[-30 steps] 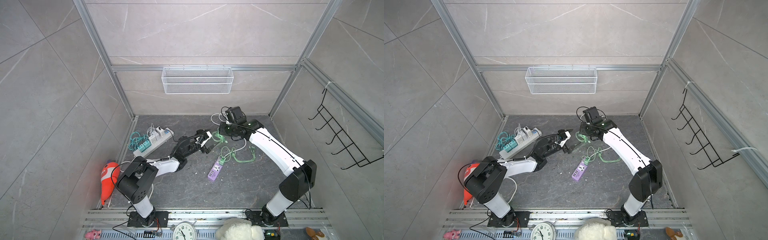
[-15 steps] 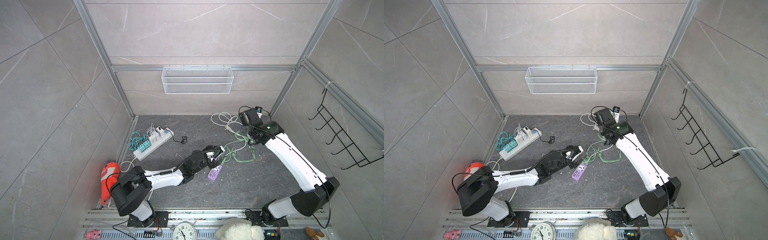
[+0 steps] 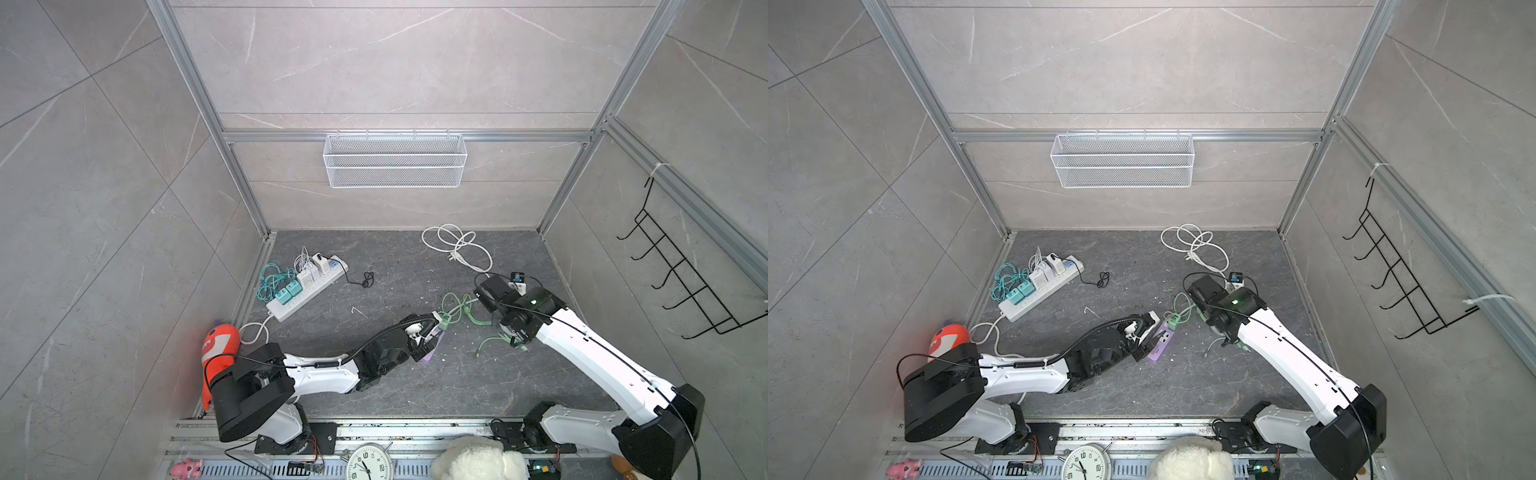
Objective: Insert the plug
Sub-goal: 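Carry the green charger with the right gripper over the purple strip's free socket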
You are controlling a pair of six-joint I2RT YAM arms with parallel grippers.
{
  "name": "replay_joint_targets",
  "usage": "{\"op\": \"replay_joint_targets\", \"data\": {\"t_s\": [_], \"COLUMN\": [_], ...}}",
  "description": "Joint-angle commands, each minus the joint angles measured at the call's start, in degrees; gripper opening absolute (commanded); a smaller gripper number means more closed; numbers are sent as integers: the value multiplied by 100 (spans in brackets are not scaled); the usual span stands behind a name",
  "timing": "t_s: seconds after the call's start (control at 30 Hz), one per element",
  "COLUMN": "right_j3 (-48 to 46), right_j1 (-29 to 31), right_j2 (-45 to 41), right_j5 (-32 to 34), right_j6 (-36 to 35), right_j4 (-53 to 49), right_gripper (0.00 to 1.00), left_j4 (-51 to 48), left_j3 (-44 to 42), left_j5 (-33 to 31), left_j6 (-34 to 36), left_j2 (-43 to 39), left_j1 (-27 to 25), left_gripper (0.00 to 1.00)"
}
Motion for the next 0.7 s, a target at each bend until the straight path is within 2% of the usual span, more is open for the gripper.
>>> {"op": "replay_joint_targets", "data": {"t_s": [0.0,0.1,0.23,0.4,0.67], "right_j3": [-174,-243,-474,-800,-457], "right_j1": [446,923,1490,2017,2336], "right_j2": [153,328,443,631,1138], "right_j5": [-284,-495,-886,-977,-1080], "right_j6": [509,721,669,658,825], "right_j4": [354,677,1551,2565,2676], "right_gripper": [4,3,3,3,3], "left_j4": [-31,-512,-1022,-699,-81], "left_j3": [-38,-93,-161,-543,-836], "left_j5": [-1153,-1946,-2387,-2576,-2774], "left_j6": [-296,-546,-685,-935,-1269], "left_j2": [-354,-588,-739,-821,-577], "left_j1": [-19,-17,-14,5,7], "left_gripper": [59,56,56,56,55]}}
